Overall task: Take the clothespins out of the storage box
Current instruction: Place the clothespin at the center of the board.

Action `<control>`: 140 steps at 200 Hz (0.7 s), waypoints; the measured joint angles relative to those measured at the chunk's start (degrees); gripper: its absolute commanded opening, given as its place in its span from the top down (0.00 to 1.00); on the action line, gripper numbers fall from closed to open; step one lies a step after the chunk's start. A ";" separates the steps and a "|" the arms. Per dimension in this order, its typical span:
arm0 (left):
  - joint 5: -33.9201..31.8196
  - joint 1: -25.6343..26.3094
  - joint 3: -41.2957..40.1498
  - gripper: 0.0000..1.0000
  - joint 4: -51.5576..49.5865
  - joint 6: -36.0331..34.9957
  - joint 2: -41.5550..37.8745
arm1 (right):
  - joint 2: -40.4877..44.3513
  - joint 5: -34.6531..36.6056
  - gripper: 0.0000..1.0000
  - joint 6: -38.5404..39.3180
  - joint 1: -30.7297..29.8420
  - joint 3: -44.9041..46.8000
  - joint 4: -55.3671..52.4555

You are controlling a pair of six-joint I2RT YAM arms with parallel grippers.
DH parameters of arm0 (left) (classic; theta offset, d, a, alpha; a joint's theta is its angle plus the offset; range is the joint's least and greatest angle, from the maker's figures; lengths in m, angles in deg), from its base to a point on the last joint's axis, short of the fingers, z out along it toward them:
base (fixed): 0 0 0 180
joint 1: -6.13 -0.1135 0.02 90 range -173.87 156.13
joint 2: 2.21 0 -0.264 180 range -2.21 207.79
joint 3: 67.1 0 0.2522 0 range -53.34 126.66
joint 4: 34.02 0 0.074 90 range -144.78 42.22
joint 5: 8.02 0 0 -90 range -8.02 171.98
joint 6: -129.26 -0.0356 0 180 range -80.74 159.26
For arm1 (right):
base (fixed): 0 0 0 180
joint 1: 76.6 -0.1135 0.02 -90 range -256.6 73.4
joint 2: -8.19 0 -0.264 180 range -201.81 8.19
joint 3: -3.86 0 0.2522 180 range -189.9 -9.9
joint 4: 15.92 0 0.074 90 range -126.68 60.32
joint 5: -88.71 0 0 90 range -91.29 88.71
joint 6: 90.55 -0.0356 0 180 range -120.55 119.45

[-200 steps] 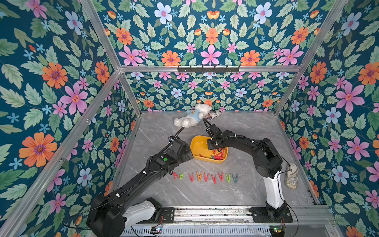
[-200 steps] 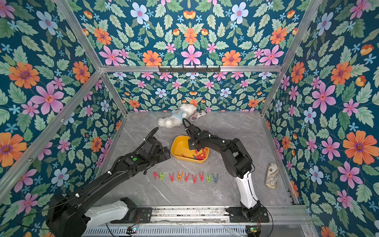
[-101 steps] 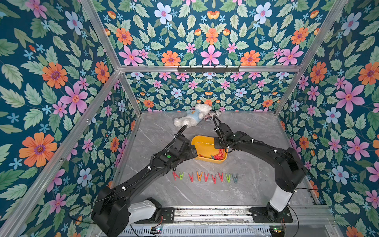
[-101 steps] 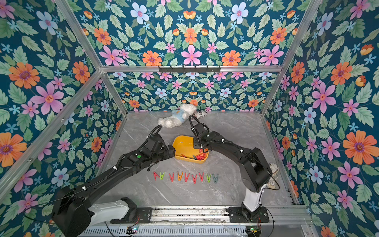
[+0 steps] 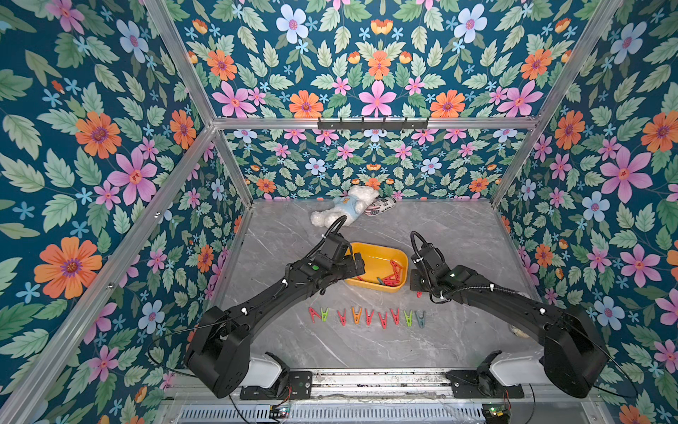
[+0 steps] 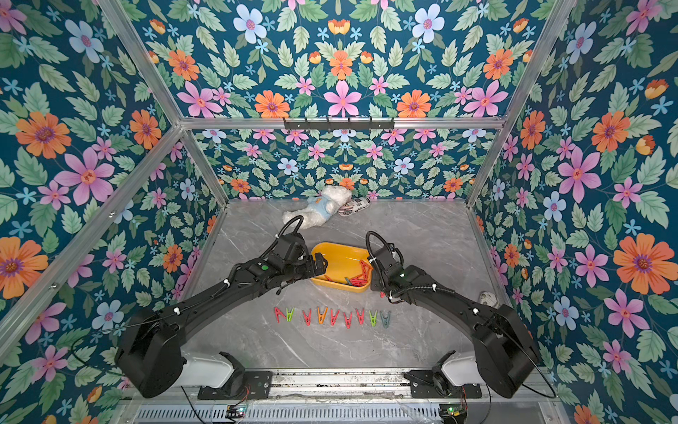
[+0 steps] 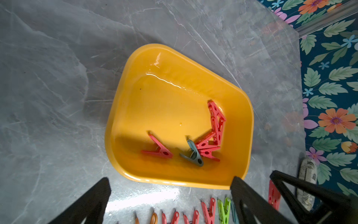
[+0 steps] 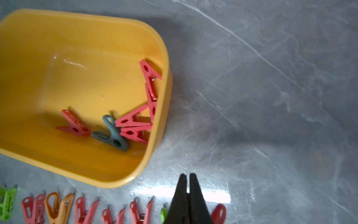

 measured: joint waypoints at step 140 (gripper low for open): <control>1.62 1.18 3.63 0.00 0.44 0.00 4.11 | 6.16 -0.63 1.00 -5.62 0.52 16.83 4.57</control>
